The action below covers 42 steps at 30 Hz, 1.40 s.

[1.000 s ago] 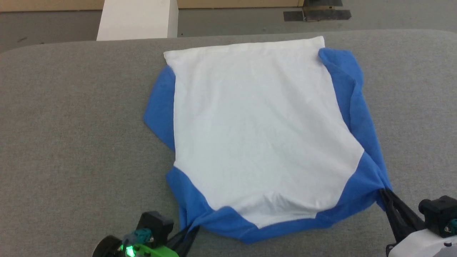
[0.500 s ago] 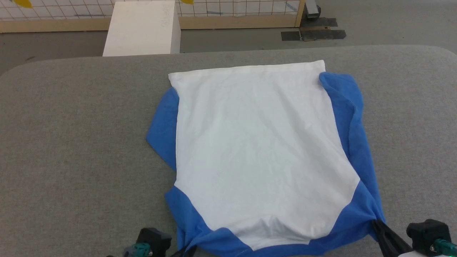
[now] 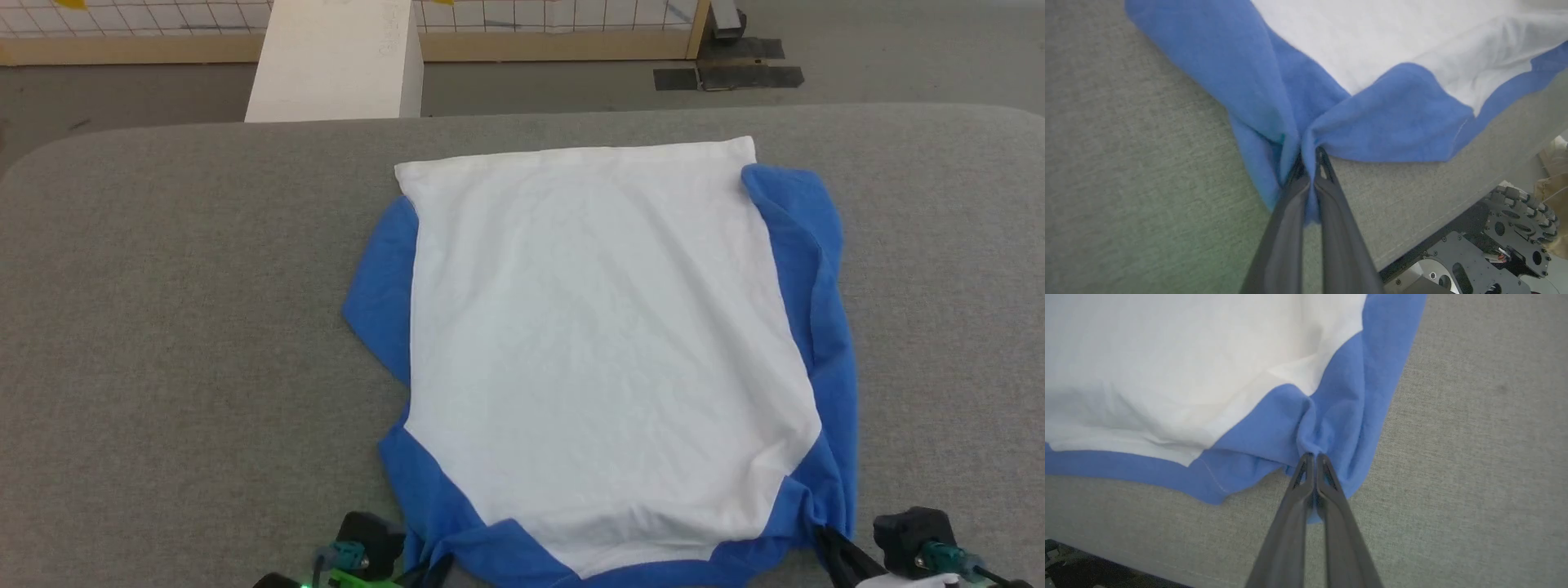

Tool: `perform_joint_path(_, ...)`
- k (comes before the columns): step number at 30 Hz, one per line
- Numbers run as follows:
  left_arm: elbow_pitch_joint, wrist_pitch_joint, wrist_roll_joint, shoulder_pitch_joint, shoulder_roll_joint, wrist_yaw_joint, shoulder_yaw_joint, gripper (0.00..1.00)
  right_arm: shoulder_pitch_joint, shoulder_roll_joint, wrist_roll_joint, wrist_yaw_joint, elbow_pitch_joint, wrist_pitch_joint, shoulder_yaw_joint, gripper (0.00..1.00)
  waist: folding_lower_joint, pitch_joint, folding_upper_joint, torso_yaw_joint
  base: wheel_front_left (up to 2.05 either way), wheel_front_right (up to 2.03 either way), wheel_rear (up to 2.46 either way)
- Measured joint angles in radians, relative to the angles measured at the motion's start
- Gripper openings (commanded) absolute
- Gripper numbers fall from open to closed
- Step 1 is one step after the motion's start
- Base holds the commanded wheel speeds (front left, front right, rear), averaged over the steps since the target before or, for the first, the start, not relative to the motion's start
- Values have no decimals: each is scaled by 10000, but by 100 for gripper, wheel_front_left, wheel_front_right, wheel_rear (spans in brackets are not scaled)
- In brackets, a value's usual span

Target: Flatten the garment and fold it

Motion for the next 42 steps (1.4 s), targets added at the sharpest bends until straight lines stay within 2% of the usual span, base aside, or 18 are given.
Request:
perform_joint_path(1, 173, -94, 4, -73, -90, -40, 2, 27, -92, 13, -2, 0, 176, -44, 38, 18, 0, 21, 0, -4, 0, 0, 0)
perform_joint_path(2, 309, -169, 17, -126, -157, -73, -2, 38, -156, 10, -21, 0, 291, -100, 79, 35, 0, 37, 0, -10, 0, 0, 0)
perform_joint_path(3, 439, -253, 38, -174, -226, -104, -2, 48, -224, -6, -82, 0, 403, -171, 121, 71, 0, 52, 0, -22, 0, 0, 0)
perform_joint_path(4, 546, -318, 48, -219, -286, -113, 2, 54, -298, -23, -113, 0, 487, -205, 144, 96, 0, 61, 0, -34, 0, 0, 0)
perform_joint_path(5, 594, -372, 46, -228, -334, -111, 27, 89, -331, -25, -105, 0, 508, -215, 138, 100, 0, 60, 0, -43, 0, 0, 0)
perform_joint_path(6, 612, -458, 31, -222, -389, -96, 65, 96, -345, -2, -73, 0, 497, -215, 90, 100, 0, 47, 0, -51, 0, 0, 0)
perform_joint_path(7, 593, -570, 2, -198, -435, -23, 128, 100, -342, 25, -33, 0, 435, -213, 19, 100, 0, 22, 0, -58, 0, 0, 0)
perform_joint_path(12, -357, -1181, -311, 367, -311, 746, 794, 100, -188, 169, 328, 0, -729, -157, -577, 100, 0, -150, 0, -88, 0, 0, 0)
perform_joint_path(17, -2153, -2456, -504, 1100, -13, 1768, 1985, 100, -37, 600, 430, -2, -2366, -199, -1630, 100, 0, -279, 0, -63, 0, 0, 0)
perform_joint_path(19, -2537, -3108, -244, 1131, 52, 2213, 2452, 100, -69, 761, 305, -4, -2830, -479, -1933, 100, 0, -318, 0, -26, 0, 0, 0)
perform_joint_path(20, -2872, -3630, 470, 1131, 4, 2798, 3068, 100, -221, 930, 65, -4, -3173, -1099, -2255, 100, 0, -401, 0, 23, 0, 0, 0)
perform_joint_path(24, -2982, -3743, 1843, 1233, -420, 3452, 3787, 100, -354, 1012, -8, -4, -3003, -1973, -2598, 100, 0, -549, 0, 47, 0, 0, 0)
perform_joint_path(26, -3089, -3774, 2500, 1503, -861, 3684, 4190, 100, -349, 1012, 148, -4, -2673, -2372, -2794, 100, 0, -651, 0, 40, 0, 0, 0)
perform_joint_path(30, -3095, -3776, 3181, 2183, -1557, 3616, 4612, 100, -301, 1012, 430, -4, -2209, -2821, -2834, 100, 0, -800, 0, -16, 0, 0, 0)
perform_joint_path(34, -3070, -3776, 3373, 2250, -1770, 3072, 4855, 100, -305, 1014, 456, -4, -2111, -2964, -2755, 100, 0, -727, 0, -90, 0, 0, 0)
perform_joint_path(38, -2917, -3641, 3346, 1438, -1381, 2180, 4880, 100, -392, 1018, 456, -4, -2180, -2991, -2692, 100, 0, -461, 0, -113, 0, 0, 0)
perform_joint_path(42, -2959, -2084, 3335, -662, -483, 1235, 4847, 100, -767, 1018, 458, -4, -2385, -3020, -2615, 100, 0, -22, 0, -125, 0, 0, 0)
